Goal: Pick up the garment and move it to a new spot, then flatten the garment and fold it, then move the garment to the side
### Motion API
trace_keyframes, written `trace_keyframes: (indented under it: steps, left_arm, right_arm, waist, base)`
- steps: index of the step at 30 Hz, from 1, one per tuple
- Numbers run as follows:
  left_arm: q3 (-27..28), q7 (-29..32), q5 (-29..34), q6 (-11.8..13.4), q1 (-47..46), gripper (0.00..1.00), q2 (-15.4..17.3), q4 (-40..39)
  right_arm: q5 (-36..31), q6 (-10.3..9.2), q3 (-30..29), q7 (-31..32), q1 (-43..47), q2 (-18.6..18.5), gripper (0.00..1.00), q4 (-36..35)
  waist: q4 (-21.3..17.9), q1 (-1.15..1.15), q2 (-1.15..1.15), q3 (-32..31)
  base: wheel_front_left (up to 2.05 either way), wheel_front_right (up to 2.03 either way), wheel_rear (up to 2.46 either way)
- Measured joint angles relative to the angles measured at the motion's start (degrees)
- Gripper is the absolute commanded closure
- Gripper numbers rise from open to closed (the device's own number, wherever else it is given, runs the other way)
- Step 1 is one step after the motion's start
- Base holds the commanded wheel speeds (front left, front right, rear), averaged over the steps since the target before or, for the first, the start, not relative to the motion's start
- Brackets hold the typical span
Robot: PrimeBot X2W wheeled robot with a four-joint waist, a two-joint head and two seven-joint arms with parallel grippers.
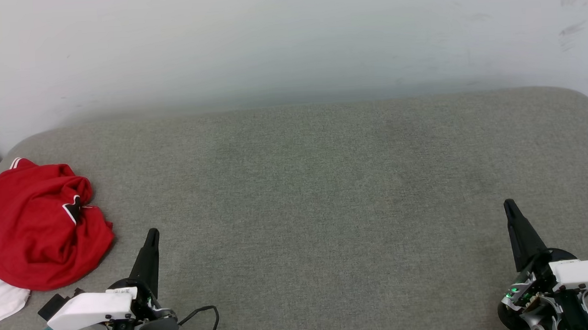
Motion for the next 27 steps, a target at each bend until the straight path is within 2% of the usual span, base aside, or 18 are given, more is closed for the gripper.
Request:
trace_keyframes:
  steps: [13, 14, 19, 27]
  left_arm:
    - [0.0, 0.0, 0.0, 0.0, 0.0, 1.00, 0.0, 0.0]
    - [0.0, 0.0, 0.0, 0.0, 0.1, 0.00, 0.0, 0.3]
    - [-0.3, -0.3, 0.0, 0.1, 2.5, 0.00, -0.3, 2.3]
    - [-0.7, -2.6, 1.6, 0.1, 3.0, 0.00, -0.4, 0.9]
  right_arm:
    - [0.0, 0.00, 0.0, 0.0, 0.0, 0.0, 1.00, 0.0]
    - [0.0, 0.01, 0.0, 0.0, 0.1, 0.0, 0.00, 0.3]
    - [-0.1, -0.10, 0.3, -0.3, 2.4, 0.1, 0.00, 2.3]
    - [-2.8, -0.09, 1.4, -2.6, 2.6, 0.1, 0.00, 1.5]
  waist:
    - [0.0, 0.00, 0.00, 0.0]
    - [0.0, 0.00, 0.00, 0.0]
    - [0.0, 0.00, 0.00, 0.0]
    - [-0.1, 0.01, 0.00, 0.2]
  base:
    - [0.00, 0.00, 0.00]
    - [0.00, 0.00, 0.00]
    - [0.00, 0.00, 0.00]
    - [0.00, 0.00, 0.00]
